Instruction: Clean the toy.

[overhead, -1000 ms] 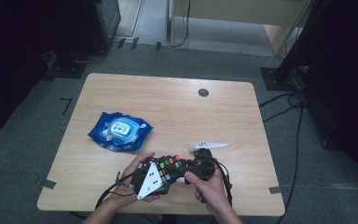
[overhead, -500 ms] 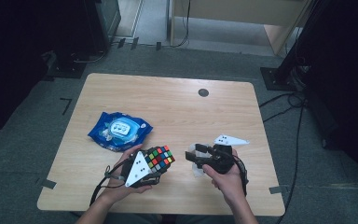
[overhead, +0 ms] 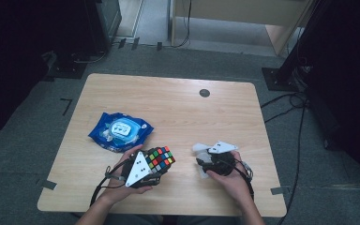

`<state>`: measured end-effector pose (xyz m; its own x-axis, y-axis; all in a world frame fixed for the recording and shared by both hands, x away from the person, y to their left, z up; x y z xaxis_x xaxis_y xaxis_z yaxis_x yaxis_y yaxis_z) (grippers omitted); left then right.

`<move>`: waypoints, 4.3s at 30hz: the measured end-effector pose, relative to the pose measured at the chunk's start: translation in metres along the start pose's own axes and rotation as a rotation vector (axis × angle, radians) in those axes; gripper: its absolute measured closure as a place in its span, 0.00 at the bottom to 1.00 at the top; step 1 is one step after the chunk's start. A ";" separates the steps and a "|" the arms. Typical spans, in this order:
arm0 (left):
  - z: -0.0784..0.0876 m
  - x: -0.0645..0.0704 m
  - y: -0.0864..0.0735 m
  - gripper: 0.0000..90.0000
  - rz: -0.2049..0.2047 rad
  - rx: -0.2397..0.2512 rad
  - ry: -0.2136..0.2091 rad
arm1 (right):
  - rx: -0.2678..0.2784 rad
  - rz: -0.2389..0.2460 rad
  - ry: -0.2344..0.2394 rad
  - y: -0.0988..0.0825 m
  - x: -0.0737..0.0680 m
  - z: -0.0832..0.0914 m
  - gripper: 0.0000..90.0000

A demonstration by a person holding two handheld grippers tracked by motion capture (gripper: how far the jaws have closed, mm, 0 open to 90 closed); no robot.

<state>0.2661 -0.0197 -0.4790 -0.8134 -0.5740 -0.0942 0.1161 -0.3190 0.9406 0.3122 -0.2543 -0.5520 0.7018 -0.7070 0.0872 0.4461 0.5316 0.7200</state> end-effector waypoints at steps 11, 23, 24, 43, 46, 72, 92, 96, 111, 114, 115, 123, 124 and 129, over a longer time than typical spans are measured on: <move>0.000 0.001 0.000 0.38 0.003 0.002 -0.004 | 0.014 -0.066 -0.040 -0.009 0.008 0.001 0.74; 0.000 0.000 0.000 0.38 0.003 -0.004 -0.003 | 0.106 -0.113 -0.053 0.005 0.009 0.022 0.99; 0.000 0.000 -0.001 0.38 0.004 -0.004 -0.003 | 0.128 -0.105 -0.051 0.009 0.008 0.025 0.98; 0.000 -0.003 -0.001 0.38 0.013 -0.005 0.003 | 0.114 -0.152 -0.087 0.005 0.018 0.024 0.46; -0.001 -0.002 -0.002 0.38 0.009 -0.011 0.002 | 0.057 -0.173 -0.057 -0.002 0.017 0.014 0.43; -0.003 0.002 -0.002 0.38 0.010 -0.013 -0.015 | 0.087 -0.214 -0.140 0.004 0.010 0.016 0.97; -0.006 0.025 0.005 0.38 -0.033 0.008 -0.053 | 0.546 -0.076 0.204 0.105 -0.105 0.074 0.97; -0.004 0.026 0.006 0.38 -0.032 0.010 -0.060 | 0.538 -0.135 0.194 0.099 -0.096 0.065 0.97; -0.001 0.012 0.005 0.38 0.025 0.025 -0.044 | 0.500 -0.174 0.061 0.090 -0.070 0.070 0.97; -0.002 0.015 0.006 0.38 0.023 0.029 -0.048 | 0.568 -0.141 0.116 0.104 -0.088 0.086 0.96; -0.002 0.015 0.006 0.38 0.019 0.030 -0.047 | 0.578 -0.118 0.125 0.107 -0.094 0.088 0.96; 0.000 0.017 0.009 0.38 0.011 0.044 -0.041 | 0.539 -0.119 0.133 0.102 -0.104 0.071 0.96; 0.000 0.017 0.009 0.38 0.010 0.042 -0.041 | 0.536 -0.123 0.127 0.100 -0.103 0.068 0.96; 0.000 0.012 0.009 0.38 0.025 0.041 -0.023 | 0.491 -0.130 0.073 0.089 -0.092 0.057 0.96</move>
<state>0.2568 -0.0294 -0.4717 -0.8237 -0.5635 -0.0634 0.1136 -0.2735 0.9552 0.2561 -0.1683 -0.4567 0.7024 -0.7093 -0.0604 0.2313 0.1471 0.9617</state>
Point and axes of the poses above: each handheld gripper's, and its own axes: z roughly backward along the jaws, y roughly out of its top, x roughly to its right, the point moved 6 cm from there along -z, roughly forward along the jaws, and after that the axes turned 8 degrees about z, right-handed, at the moved point
